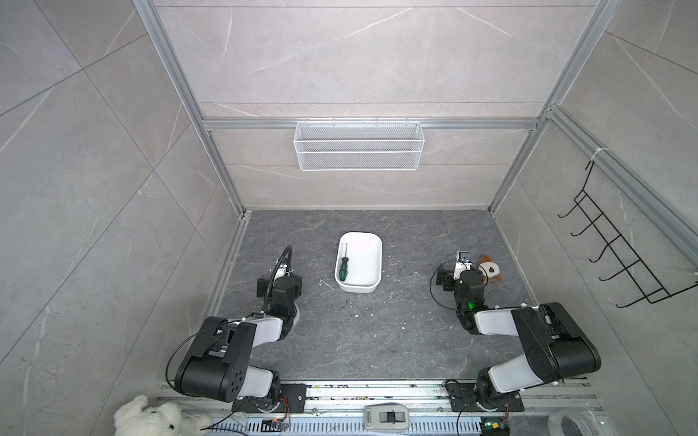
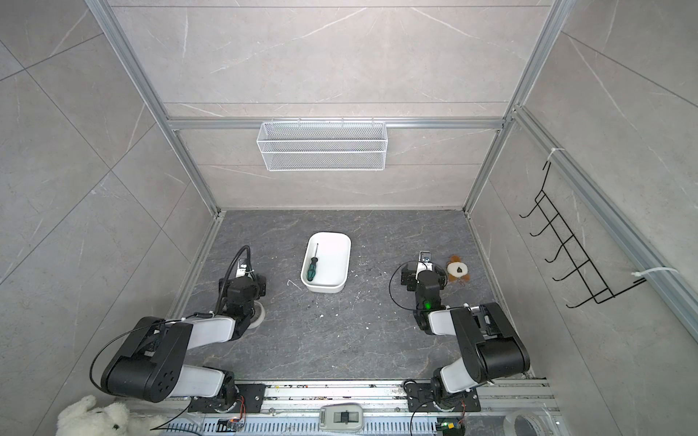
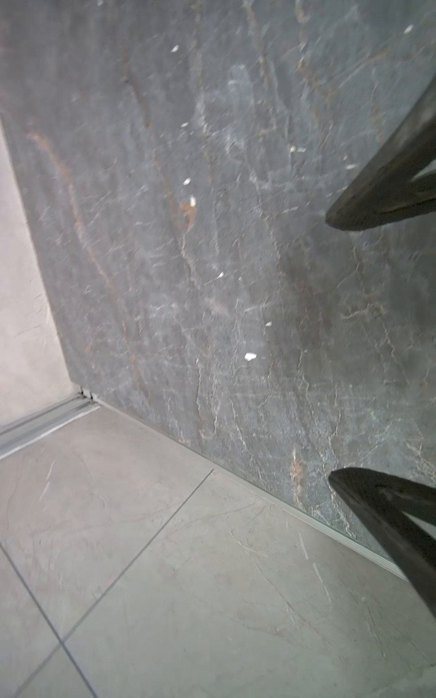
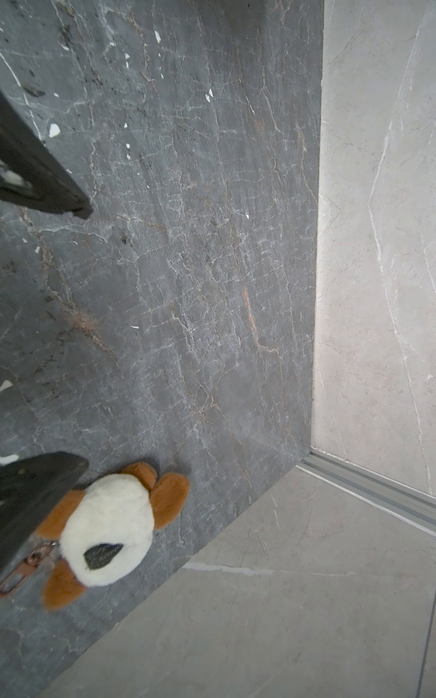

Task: Put the screwdriver in the bin
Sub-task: Reset both arms

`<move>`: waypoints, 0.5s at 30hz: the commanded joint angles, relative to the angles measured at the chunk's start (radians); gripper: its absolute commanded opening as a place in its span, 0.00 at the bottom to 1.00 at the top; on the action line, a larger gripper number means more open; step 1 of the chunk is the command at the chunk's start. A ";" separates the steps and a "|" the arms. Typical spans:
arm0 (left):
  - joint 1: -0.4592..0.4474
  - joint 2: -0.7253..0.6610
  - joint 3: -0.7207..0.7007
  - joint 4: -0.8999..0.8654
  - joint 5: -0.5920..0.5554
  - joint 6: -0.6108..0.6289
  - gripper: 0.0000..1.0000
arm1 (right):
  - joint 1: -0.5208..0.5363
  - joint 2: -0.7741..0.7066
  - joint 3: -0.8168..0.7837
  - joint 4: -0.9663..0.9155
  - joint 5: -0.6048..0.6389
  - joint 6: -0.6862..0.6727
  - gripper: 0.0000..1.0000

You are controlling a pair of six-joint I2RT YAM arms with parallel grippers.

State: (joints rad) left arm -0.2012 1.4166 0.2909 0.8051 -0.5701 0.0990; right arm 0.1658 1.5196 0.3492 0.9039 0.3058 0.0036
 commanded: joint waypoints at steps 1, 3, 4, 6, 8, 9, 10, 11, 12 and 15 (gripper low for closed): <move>0.056 0.055 -0.057 0.317 0.085 -0.019 1.00 | -0.003 0.004 -0.007 0.019 -0.008 0.012 0.99; 0.063 0.031 -0.043 0.240 0.094 -0.040 1.00 | -0.004 0.004 -0.007 0.020 -0.008 0.011 0.99; 0.085 0.014 -0.036 0.198 0.137 -0.057 1.00 | -0.003 0.004 -0.007 0.019 -0.008 0.011 0.99; 0.108 0.034 -0.026 0.208 0.167 -0.065 1.00 | -0.003 0.004 -0.007 0.019 -0.008 0.010 0.99; 0.117 0.021 -0.010 0.153 0.189 -0.077 1.00 | -0.002 0.004 -0.007 0.018 -0.008 0.010 0.99; 0.120 0.026 -0.008 0.156 0.194 -0.078 1.00 | -0.004 0.004 -0.007 0.019 -0.008 0.010 0.99; 0.121 0.031 -0.004 0.158 0.196 -0.075 1.00 | -0.003 0.004 -0.007 0.019 -0.008 0.010 0.99; 0.123 0.032 0.003 0.139 0.203 -0.077 1.00 | -0.003 0.004 -0.007 0.019 -0.008 0.010 0.99; 0.130 0.031 0.015 0.113 0.217 -0.081 1.00 | -0.003 0.003 -0.007 0.019 -0.008 0.010 0.99; 0.164 0.047 0.076 0.011 0.278 -0.098 1.00 | -0.003 0.004 -0.007 0.020 -0.008 0.010 0.99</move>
State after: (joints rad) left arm -0.0635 1.4551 0.3065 0.8696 -0.3614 0.0353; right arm 0.1658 1.5196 0.3492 0.9039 0.3058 0.0036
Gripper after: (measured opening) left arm 0.999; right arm 0.992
